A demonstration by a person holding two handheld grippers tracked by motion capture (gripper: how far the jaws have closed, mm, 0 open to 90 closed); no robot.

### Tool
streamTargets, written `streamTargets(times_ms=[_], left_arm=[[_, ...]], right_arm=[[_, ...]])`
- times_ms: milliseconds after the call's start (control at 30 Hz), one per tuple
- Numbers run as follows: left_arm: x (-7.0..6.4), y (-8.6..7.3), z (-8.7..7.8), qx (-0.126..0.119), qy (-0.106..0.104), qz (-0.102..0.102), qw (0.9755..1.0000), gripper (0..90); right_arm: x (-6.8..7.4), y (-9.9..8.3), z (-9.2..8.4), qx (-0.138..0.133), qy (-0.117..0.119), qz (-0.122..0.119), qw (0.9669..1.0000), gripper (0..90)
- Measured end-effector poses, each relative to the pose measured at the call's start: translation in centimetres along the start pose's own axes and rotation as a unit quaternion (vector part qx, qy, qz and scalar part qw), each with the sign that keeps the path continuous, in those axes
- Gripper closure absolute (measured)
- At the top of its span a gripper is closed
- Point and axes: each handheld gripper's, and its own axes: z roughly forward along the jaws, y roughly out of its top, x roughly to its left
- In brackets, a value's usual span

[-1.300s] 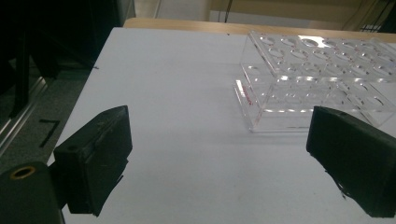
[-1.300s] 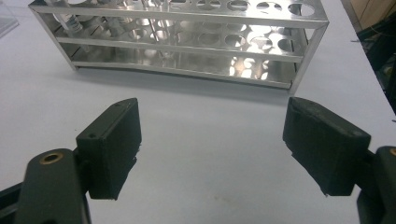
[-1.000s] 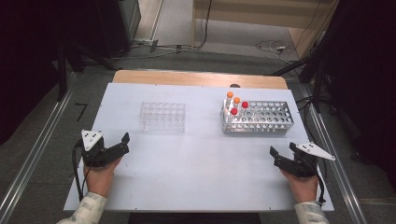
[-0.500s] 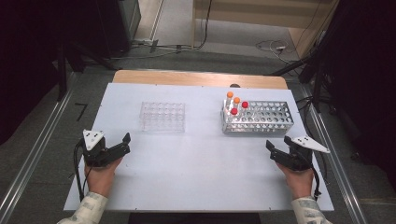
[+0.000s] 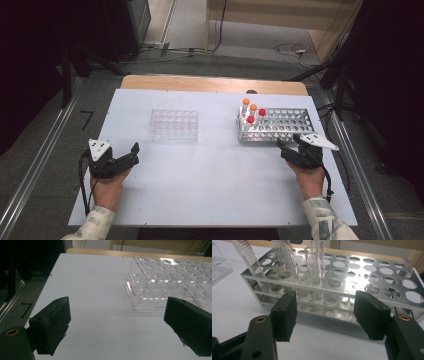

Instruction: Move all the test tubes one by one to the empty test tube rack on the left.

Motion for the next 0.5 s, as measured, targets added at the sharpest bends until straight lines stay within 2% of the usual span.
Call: streamTargets(times_ms=[267, 500], left_arm=[[-0.1, -0.1, 0.1, 0.003, 0.002, 0.001, 1.0, 7.4], [-0.1, -0.1, 0.2, 0.006, 0.003, 0.003, 1.0, 7.5]], right_arm=[[0.4, 0.9, 1.3, -0.02, -0.001, -0.012, 0.9997, 45.3], [0.6, 1.3, 2.4, -0.027, 0.0, -0.014, 0.9996, 51.6]])
